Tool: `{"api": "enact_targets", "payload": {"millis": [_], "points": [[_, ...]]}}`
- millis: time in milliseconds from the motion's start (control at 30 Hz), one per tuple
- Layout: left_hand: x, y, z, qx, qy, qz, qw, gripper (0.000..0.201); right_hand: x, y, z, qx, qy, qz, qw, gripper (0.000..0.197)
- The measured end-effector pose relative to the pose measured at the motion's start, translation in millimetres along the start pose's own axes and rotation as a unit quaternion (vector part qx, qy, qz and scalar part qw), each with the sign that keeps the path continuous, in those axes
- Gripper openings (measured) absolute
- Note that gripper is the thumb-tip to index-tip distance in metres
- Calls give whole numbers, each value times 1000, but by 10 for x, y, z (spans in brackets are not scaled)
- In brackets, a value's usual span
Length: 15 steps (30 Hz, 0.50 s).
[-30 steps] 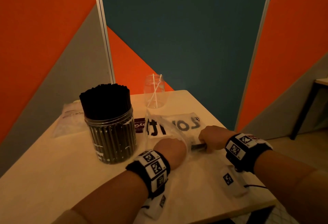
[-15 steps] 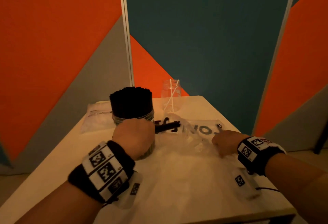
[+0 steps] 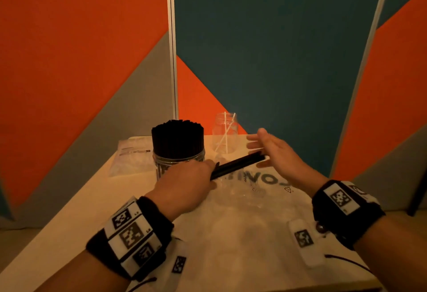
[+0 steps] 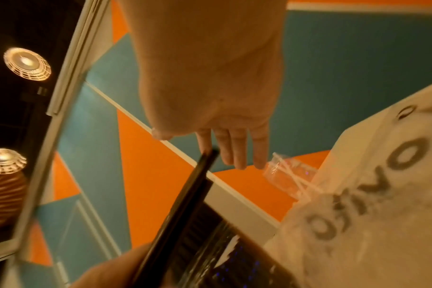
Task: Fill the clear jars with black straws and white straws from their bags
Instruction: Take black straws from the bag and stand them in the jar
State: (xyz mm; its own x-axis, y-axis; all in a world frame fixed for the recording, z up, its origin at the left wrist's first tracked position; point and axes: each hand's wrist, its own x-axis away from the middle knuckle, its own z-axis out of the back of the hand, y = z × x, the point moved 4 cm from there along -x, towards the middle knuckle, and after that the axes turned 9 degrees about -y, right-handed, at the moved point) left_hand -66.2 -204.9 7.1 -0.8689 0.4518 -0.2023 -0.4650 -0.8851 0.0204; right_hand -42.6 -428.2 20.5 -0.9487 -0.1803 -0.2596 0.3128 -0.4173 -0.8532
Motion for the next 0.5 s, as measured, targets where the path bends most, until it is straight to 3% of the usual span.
{"api": "enact_targets", "payload": {"millis": [100, 200, 333, 433, 467, 500], "points": [[-38, 130, -9, 71, 30, -30, 997, 19, -23, -287, -204, -30, 52, 49, 997, 63], [-70, 151, -82, 213, 22, -23, 977, 25, -61, -522, -419, 55, 83, 132, 986, 59], [-51, 42, -203, 462, -9, 22, 886, 22, -240, -801, -639, 83, 45, 209, 973, 53], [7, -108, -269, 551, 3, 52, 833, 22, -551, -945, -616, 108, 54, 216, 969, 33], [24, -154, -278, 566, 11, 53, 823, 21, -679, -973, -608, 130, 30, 215, 967, 21], [40, -195, -286, 575, 19, 52, 817, 20, -805, -988, -623, 167, -20, 201, 965, 28]]}}
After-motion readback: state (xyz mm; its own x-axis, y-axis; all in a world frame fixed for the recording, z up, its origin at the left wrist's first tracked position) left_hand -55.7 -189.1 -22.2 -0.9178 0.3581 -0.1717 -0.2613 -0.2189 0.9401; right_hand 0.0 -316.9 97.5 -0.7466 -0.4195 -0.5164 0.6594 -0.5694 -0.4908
